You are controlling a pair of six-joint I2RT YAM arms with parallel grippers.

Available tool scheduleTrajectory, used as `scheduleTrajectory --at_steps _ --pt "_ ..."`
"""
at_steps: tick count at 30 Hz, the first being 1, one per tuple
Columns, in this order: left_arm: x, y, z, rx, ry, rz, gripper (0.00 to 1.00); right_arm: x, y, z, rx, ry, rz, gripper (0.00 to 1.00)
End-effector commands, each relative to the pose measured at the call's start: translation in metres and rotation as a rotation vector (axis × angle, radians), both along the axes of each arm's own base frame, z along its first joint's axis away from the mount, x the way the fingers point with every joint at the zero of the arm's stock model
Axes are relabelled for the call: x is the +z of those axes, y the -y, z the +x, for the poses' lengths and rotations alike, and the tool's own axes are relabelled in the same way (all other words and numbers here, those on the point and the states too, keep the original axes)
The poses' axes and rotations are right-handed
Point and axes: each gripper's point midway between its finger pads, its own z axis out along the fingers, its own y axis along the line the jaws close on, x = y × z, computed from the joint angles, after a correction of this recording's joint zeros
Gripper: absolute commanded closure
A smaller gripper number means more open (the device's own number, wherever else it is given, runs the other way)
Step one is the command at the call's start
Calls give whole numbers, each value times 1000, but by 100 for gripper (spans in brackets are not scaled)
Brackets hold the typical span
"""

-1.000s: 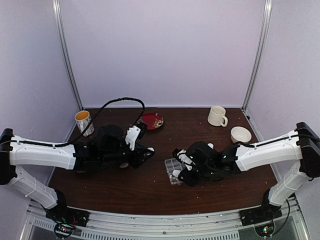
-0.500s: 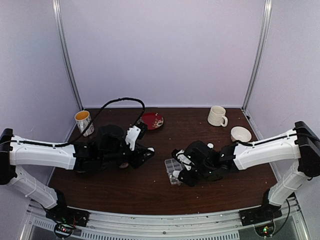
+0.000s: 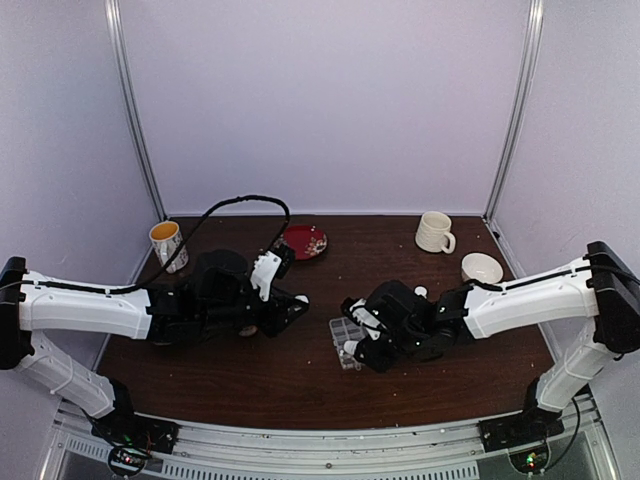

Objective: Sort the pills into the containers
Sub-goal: Pour the pill into the compartment of the pill container.

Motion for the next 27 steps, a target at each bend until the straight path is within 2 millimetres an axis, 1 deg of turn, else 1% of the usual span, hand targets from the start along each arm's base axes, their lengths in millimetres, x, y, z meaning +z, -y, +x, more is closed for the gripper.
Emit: scheduleTrajectory --at_steps 1,3,5,7,9,10,13,14,16,17,19,20,22,23,24,26,27 --pt "19 6 1 -7 40 -38 100 5 -3 0 5 12 22 100" --pt "19 6 1 -7 41 -38 100 -2 -1 0 11 -15 -51 100" --pt "19 6 1 -7 41 -40 100 3 -7 -1 14 -10 2 100" --pt "17 5 1 -5 38 -36 100 6 -5 0 1 11 36 100" --pt "17 5 1 -4 37 -36 100 -1 1 2 -3 -3 -50 100" --pt "17 5 0 -4 37 -38 100 -1 1 2 4 -5 -64 100" --pt "18 5 1 -5 39 -39 100 9 -3 2 -7 27 30 100" --pt "17 5 1 -5 38 -37 100 9 -1 2 -10 29 24 100" --pt "17 5 1 -5 38 -38 100 3 1 1 2 1 -54 100" --pt "17 5 1 -4 38 -40 100 2 1 1 8 1 -58 100" --pt "17 6 1 -5 37 -40 100 10 -4 2 -3 30 27 100" --pt "17 5 1 -5 36 -39 100 8 -2 2 -9 25 20 100" --pt "16 5 1 -4 35 -37 100 -1 1 1 5 -11 -78 100" --pt "16 5 1 -3 35 -38 100 -1 -1 1 14 -6 -80 100" --pt "16 5 1 -4 36 -40 100 4 -5 1 18 1 -34 100" --pt "16 5 1 -3 34 -37 100 12 -7 1 4 29 48 100" --pt "16 5 0 -3 33 -35 100 10 -4 2 -3 32 28 100"
